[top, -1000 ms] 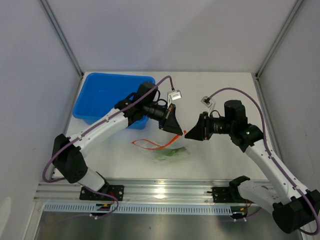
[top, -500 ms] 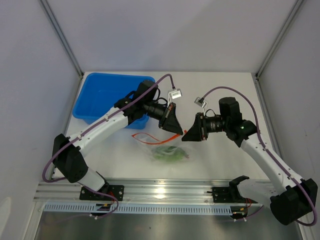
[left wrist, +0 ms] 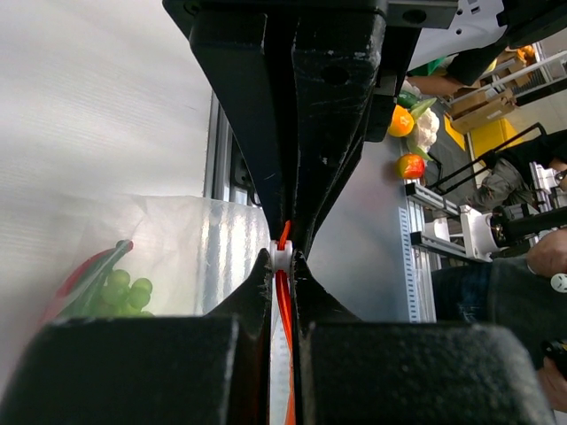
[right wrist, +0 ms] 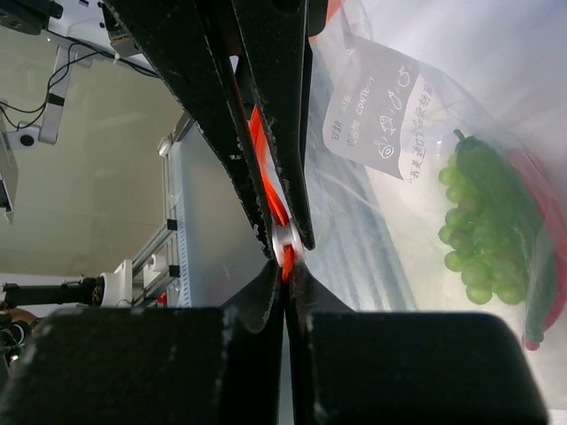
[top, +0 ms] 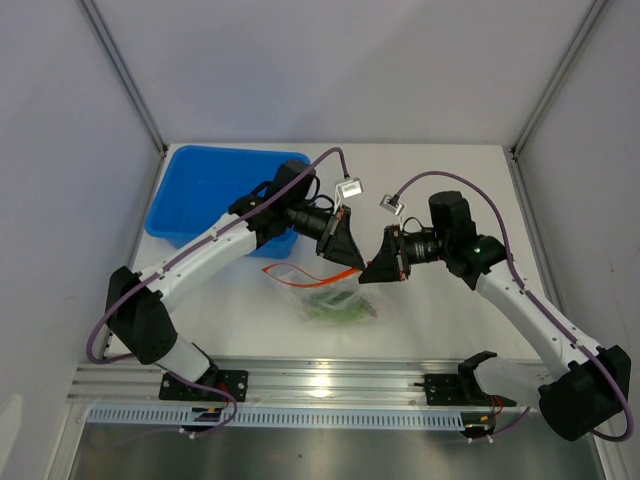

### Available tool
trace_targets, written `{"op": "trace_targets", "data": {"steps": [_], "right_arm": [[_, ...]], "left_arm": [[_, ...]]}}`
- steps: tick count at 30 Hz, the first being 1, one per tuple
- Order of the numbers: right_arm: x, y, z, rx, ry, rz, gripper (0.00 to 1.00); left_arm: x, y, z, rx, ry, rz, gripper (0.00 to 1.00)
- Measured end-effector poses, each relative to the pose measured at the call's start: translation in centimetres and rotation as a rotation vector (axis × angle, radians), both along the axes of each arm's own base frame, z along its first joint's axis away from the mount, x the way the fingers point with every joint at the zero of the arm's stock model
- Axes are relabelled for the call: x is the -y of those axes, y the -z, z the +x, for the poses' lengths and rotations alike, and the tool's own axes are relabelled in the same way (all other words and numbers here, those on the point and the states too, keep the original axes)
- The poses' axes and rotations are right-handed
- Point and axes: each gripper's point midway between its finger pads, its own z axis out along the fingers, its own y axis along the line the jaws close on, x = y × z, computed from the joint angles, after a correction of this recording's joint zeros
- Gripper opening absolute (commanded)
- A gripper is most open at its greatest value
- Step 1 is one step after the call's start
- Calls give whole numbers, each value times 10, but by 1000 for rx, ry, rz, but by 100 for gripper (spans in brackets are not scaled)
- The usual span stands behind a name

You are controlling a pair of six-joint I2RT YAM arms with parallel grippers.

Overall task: Place the food in the zip-top bag and seal the zipper
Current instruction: Zip the zipper food storage bag at the center of the board.

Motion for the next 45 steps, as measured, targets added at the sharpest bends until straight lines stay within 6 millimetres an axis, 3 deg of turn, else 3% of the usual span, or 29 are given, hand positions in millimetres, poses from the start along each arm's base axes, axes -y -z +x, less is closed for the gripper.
{"op": "trace_targets", "data": {"steps": [21,33,45], "right_arm": [[16,6,18,17,224,-16,0],[36,2,32,32,333,-9,0],[61,13,49,4,476,-58,0]], "left_arm": [[-2,7,4,23,-16,33,1],[-4,13,6,37,-29,56,1],[-11,34,15,56,-94,148,1]]}}
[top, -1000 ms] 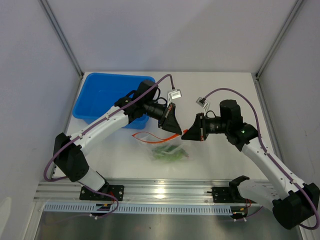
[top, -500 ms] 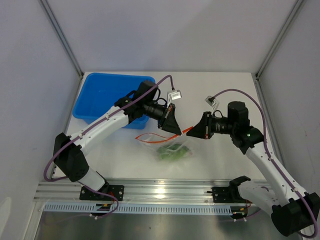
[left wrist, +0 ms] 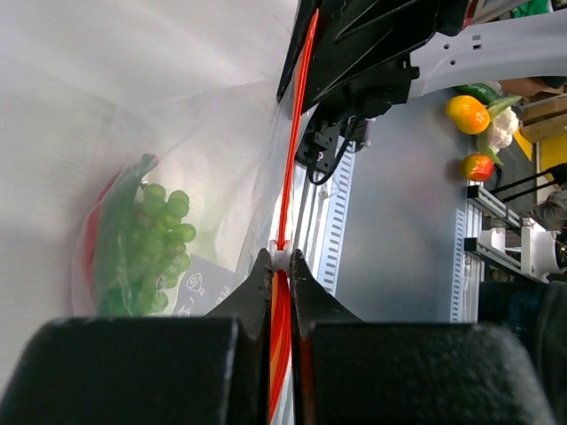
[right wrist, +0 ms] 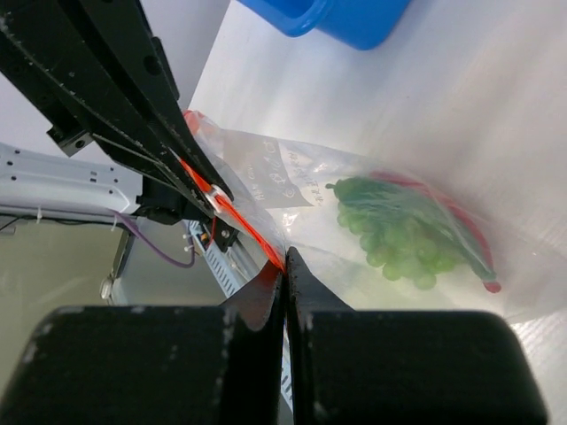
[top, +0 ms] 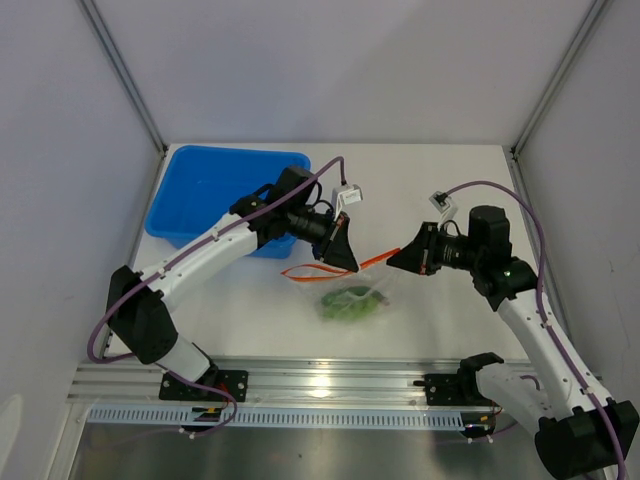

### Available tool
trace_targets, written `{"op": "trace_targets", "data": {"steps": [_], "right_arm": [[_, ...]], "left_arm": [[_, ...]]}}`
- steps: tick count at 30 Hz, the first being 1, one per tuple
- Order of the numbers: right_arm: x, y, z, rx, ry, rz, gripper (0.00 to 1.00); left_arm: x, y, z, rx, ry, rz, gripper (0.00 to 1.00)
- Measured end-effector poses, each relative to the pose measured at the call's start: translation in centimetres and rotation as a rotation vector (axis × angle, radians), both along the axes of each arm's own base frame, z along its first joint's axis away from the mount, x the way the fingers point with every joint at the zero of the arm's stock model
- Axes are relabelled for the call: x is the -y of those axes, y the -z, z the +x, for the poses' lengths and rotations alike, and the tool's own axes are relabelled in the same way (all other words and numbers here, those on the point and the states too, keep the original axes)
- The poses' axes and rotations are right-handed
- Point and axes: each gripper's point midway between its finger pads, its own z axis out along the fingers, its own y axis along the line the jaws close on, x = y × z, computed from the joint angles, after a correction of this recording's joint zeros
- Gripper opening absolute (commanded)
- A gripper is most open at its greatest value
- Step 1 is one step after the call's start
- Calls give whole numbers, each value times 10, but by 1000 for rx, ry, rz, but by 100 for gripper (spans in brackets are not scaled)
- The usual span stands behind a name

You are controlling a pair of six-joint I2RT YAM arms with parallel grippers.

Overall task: Place the food in the zip-top bag and seal the zipper
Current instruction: Zip the zipper food storage bag at the center of the board.

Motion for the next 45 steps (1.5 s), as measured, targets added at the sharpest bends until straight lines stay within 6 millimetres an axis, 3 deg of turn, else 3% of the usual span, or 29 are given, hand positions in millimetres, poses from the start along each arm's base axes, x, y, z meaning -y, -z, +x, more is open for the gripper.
{"op": "trace_targets", "data": {"steps": [14,28,33,37,40,45], "right_arm": [[25,21,23,-58,178,-84,0],[50,42,41,-142,332,-147,0],[40,28,41,-122,275,-77,0],[25,10,34,-86,181,0,51],[18,2,30,-65,126,18,57],[11,-4,33,-56,83,34,58]], "left_arm": [[-12,12,17,46,-114,94,0],[-38,20,21,70,-216,183,1],[-46,22,17,70,-223,194,1],[-46,21,15,70,-210,188,1],[-46,21,13,64,-200,183,1],[-46,24,9,51,-182,181,0]]}}
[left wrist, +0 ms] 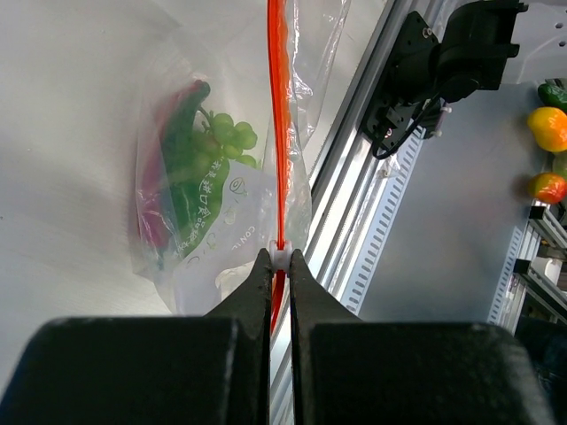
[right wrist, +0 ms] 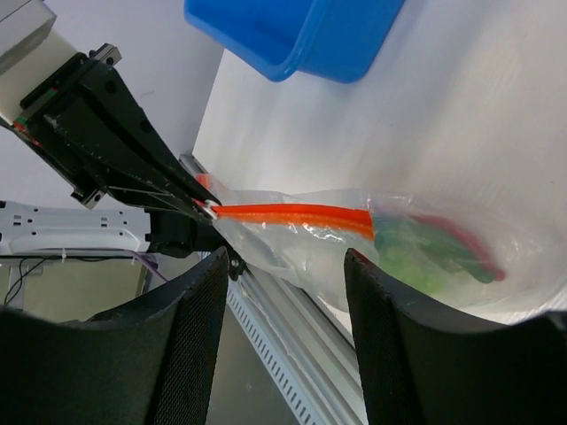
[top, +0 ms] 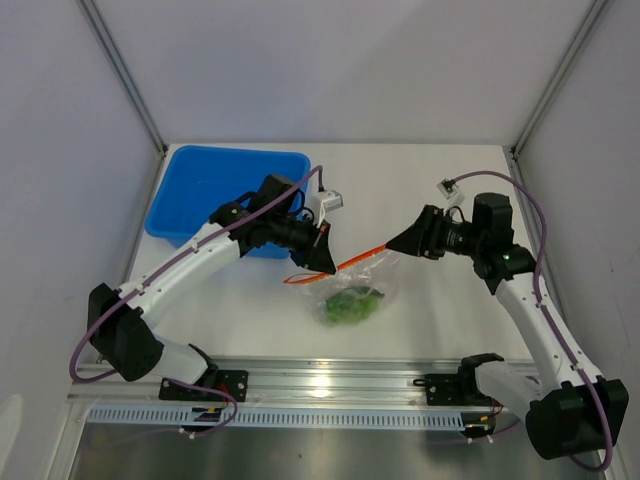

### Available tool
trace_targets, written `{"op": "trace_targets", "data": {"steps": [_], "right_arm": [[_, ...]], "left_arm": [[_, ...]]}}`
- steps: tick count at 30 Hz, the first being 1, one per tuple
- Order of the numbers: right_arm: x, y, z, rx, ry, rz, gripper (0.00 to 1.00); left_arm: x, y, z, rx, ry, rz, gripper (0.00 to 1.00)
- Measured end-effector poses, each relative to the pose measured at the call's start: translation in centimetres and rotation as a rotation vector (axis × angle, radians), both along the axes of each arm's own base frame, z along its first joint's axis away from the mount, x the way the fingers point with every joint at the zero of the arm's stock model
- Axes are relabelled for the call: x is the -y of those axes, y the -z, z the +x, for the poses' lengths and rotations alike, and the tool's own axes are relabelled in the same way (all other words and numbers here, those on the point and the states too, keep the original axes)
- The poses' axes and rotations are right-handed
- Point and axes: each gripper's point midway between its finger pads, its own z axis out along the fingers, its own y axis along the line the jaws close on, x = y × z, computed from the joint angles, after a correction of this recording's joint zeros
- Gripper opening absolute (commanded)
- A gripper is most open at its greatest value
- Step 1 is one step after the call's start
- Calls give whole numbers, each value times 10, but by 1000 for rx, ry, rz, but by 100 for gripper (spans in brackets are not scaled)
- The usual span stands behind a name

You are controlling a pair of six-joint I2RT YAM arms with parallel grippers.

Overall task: Place the food in the zip-top bag and seal the zipper
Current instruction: Zip the zipper food storage bag at the center of the board.

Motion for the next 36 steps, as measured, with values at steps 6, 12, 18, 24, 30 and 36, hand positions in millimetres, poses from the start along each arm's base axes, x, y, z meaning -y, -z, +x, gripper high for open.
{"op": "trace_targets", "data": {"steps": [6,12,18,24,30,36], "right_arm": [[-1,13,11,-29,-6,-20,59],[4,15,26,-13,13,-50,58],[2,18,29,-16,-13,-42,58],[-15,9,19,17,-124,12,52],[-35,9,5,11,-241,45,51],[-40,17,-2,-2,-287,45,44]], "left_arm": [[-1,-4,-3,5,7,-12,0],[-1,-9,-5,13,11,-26,1],[-1,-10,-6,9,16,-30,1],[-1,-10,-7,6,18,-31,1],[-1,-9,-8,1,21,-32,0],[-1,-9,-8,1,21,-32,1]]}}
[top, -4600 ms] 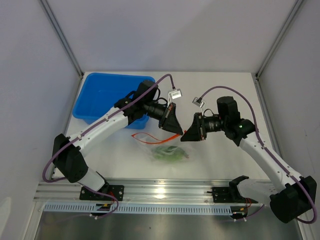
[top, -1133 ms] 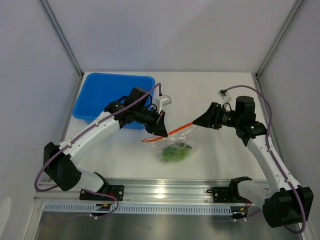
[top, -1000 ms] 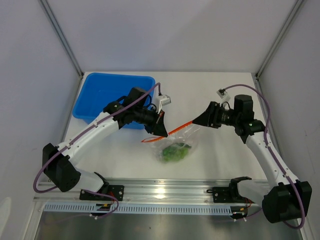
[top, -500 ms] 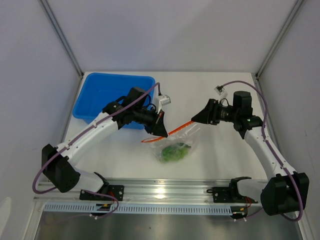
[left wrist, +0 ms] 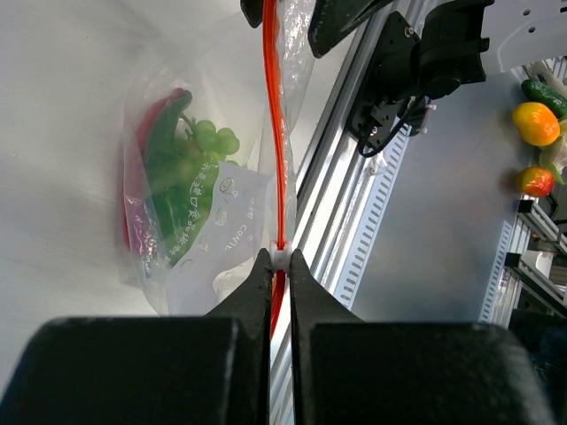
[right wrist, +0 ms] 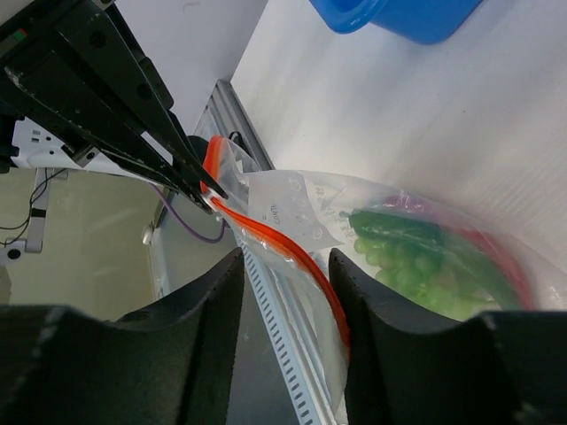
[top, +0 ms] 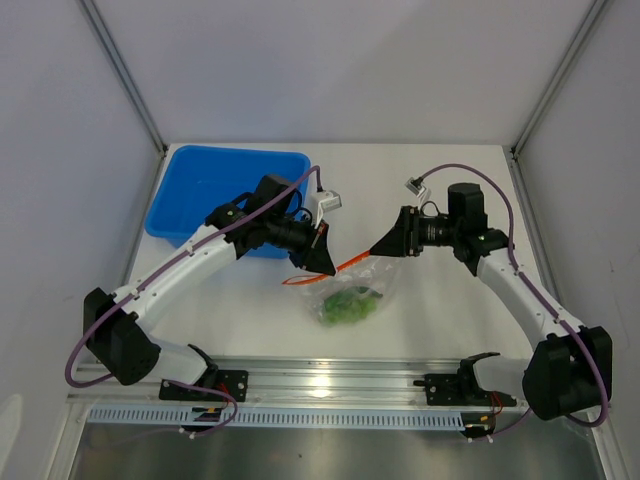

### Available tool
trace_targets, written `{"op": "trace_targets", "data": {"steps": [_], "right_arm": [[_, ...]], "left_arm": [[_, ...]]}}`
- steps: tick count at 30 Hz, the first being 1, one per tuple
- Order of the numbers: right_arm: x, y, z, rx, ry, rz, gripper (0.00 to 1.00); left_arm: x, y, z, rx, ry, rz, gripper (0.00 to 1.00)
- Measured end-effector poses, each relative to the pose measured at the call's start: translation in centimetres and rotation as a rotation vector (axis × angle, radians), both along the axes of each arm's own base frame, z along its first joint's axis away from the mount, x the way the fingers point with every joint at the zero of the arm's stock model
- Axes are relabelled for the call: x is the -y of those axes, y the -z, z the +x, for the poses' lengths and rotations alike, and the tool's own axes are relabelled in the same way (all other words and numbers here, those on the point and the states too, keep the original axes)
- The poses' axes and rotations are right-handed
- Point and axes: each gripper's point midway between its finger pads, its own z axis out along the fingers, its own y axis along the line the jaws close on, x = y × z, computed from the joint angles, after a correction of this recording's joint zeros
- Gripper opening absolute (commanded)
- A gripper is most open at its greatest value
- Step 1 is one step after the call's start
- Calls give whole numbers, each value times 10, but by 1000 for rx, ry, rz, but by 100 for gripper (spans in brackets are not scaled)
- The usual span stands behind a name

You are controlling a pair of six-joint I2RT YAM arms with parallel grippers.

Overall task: Place the food in the zip-top bag and seal the zipper
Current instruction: Zip the zipper food storage bag at the center of the board.

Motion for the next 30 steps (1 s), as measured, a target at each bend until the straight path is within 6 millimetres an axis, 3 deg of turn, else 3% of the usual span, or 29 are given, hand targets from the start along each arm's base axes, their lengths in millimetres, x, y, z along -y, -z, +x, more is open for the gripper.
{"op": "trace_targets", "data": {"steps": [3,12,18,30], "right_arm": [[0,2,0,-1,-5,-1,34],[-3,7,-3,-13,-22,-12,28],[-4,10,-4,-17,-21,-23,0],[9,28,15,-61,153,-134,0]], "left_arm": [[0,0,0,0,1,0,1],[0,0,0,-7,-6,1,1],[1,1,0,-19,-16,1,1],[1,4,12,6,-71,17,1]]}}
